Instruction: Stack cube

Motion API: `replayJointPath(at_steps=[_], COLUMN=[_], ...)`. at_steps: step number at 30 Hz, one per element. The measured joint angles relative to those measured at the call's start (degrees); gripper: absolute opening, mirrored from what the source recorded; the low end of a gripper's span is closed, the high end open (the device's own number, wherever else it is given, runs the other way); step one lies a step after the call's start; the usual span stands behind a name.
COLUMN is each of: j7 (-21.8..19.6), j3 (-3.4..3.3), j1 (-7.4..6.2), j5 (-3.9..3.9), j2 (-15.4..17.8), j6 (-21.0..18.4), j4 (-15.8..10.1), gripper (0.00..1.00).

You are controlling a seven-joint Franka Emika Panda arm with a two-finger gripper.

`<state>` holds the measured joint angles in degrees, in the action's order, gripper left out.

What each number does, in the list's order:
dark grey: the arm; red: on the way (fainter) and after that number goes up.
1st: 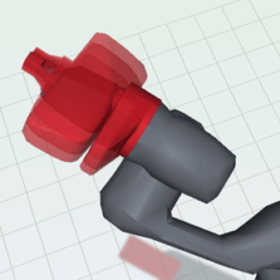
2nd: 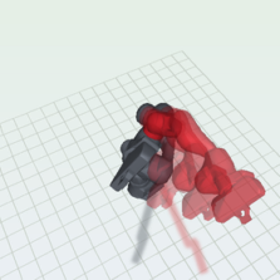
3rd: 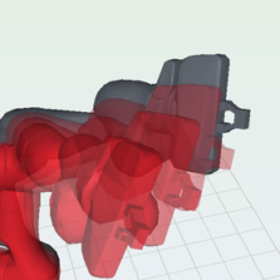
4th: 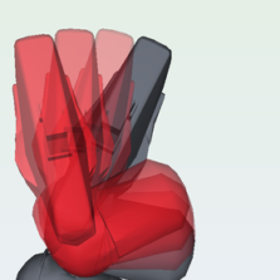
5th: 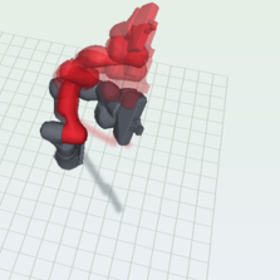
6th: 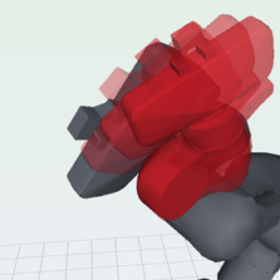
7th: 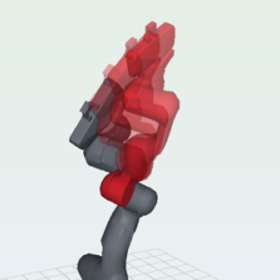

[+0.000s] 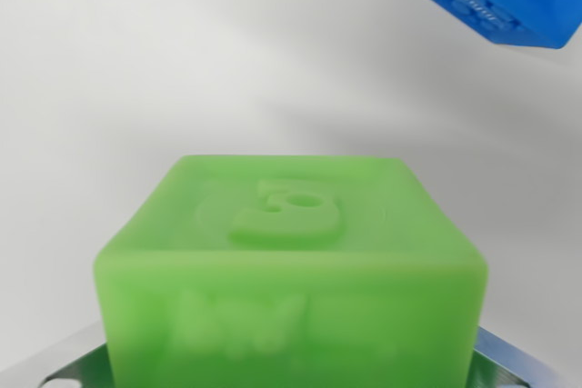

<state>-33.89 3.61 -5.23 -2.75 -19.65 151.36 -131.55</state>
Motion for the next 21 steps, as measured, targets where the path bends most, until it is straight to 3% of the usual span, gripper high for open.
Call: replayJointPath(at_steps=[21], j7=[-9.3], j3=[-1.24], j1=[0.00], j5=[1.00], j2=[-2.6], j6=[-4.8], j4=[7.4], gripper=[0.00])
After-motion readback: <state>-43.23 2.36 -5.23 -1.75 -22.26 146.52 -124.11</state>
